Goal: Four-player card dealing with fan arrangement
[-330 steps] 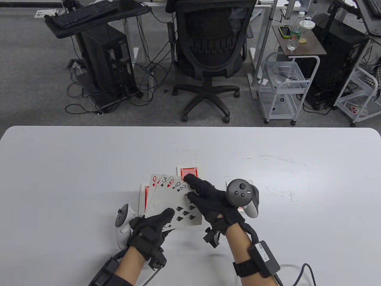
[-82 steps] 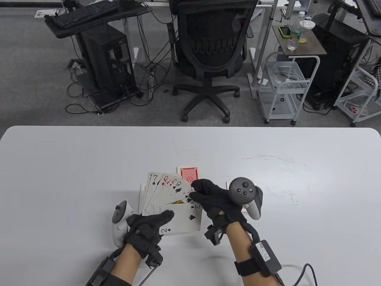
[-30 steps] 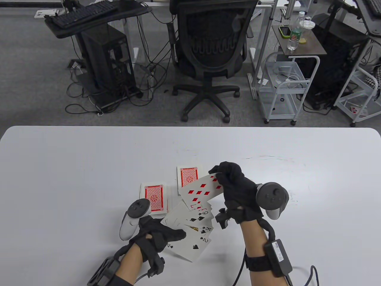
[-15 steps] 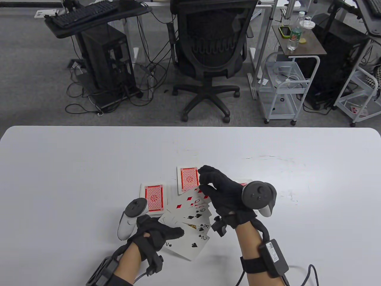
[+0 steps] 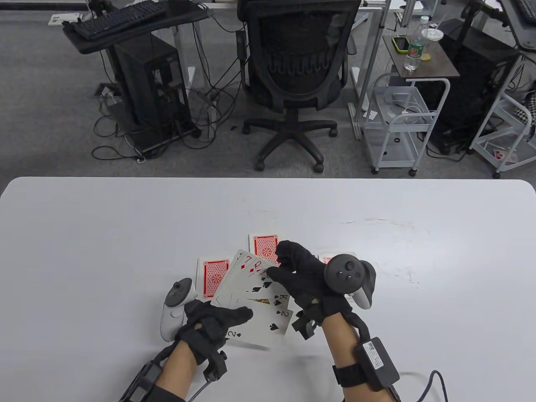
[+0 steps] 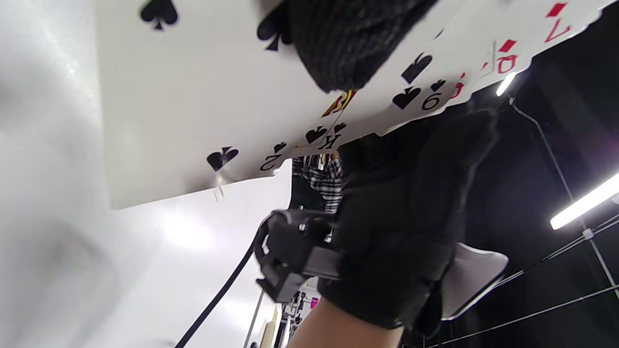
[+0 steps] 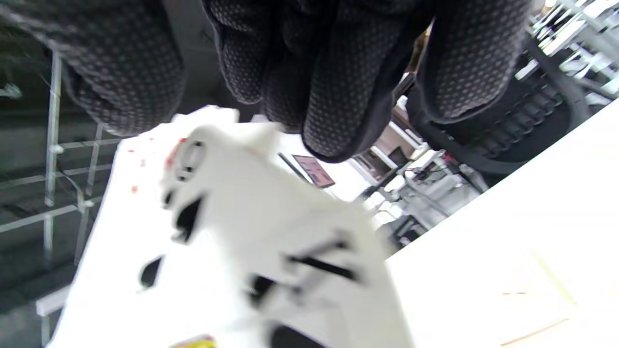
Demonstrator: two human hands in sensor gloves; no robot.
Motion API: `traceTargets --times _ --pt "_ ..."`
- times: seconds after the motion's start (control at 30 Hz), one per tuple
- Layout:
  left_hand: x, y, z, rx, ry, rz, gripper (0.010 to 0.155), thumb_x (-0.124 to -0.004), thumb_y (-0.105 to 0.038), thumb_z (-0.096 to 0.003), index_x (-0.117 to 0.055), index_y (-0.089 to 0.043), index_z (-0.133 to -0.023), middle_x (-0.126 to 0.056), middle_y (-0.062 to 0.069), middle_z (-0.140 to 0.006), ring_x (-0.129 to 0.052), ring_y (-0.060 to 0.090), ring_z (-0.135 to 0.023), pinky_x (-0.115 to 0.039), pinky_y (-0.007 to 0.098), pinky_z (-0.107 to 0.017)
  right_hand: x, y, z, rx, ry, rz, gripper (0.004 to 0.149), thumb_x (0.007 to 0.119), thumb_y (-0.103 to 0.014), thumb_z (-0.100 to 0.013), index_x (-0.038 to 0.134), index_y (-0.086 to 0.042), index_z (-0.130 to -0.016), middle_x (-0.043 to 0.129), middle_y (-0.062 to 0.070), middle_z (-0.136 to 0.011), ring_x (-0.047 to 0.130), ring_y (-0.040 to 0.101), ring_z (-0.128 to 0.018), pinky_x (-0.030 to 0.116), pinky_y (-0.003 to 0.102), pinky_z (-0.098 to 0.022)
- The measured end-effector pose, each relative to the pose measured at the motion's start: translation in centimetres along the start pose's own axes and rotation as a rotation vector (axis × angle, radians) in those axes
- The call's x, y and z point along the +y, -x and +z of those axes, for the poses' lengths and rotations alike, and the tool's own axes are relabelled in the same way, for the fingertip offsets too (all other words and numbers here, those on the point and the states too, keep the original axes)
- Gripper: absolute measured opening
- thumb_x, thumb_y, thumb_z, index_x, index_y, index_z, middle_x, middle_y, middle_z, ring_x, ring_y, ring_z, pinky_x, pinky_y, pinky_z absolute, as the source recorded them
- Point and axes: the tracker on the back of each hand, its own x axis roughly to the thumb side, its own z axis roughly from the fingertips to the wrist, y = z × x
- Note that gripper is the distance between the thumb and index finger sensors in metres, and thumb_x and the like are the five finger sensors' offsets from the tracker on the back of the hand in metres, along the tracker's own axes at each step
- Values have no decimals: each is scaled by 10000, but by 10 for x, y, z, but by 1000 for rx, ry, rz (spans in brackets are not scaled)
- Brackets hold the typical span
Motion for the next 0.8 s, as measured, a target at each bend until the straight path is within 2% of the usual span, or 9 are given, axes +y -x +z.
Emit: traceTargets --times 0.13,0.33,0.5,0.67,0.8 --pt "0 0 1 -12 -23 19 579 -821 -203 -519 -627 -437 -1012 -779 -67 -1038 -894 311 -900 -825 466 -600 8 -5 -1 12 -48 35 645 900 -501 -453 652 -174 -951 787 49 -829 963 255 -595 708 631 -531" --pt "-3 -1 1 -24 -24 24 580 -822 -205 -519 -625 -440 -1012 -780 -71 -1038 -893 308 -902 -826 464 -602 11 -8 0 -20 8 70 558 935 -454 -420 743 -188 -871 870 14 -727 1021 199 -466 745 605 -504" --pt "-2 -2 2 -19 -26 30 577 -822 -206 -521 -625 -441 -1011 -778 -76 -1038 -890 305 -905 -822 465 -606 9 -8 -1 -21 -8 41 525 937 -353 -422 763 -156 -876 897 41 -718 1049 214 -474 747 596 -511" --pt "0 -2 2 -11 -24 35 578 -823 -206 -519 -628 -440 -1010 -782 -75 -1034 -894 304 -901 -827 462 -601 5 -1 -3 -8 -13 -4 515 874 -266 -459 705 -97 -915 903 59 -721 1072 249 -525 751 587 -515" --pt "-1 -2 2 -3 -18 32 581 -823 -206 -519 -622 -431 -1015 -780 -69 -1034 -894 304 -900 -827 462 -600 -2 6 -2 22 29 -3 500 862 -266 -476 692 -116 -921 903 45 -732 1063 260 -565 747 589 -516"
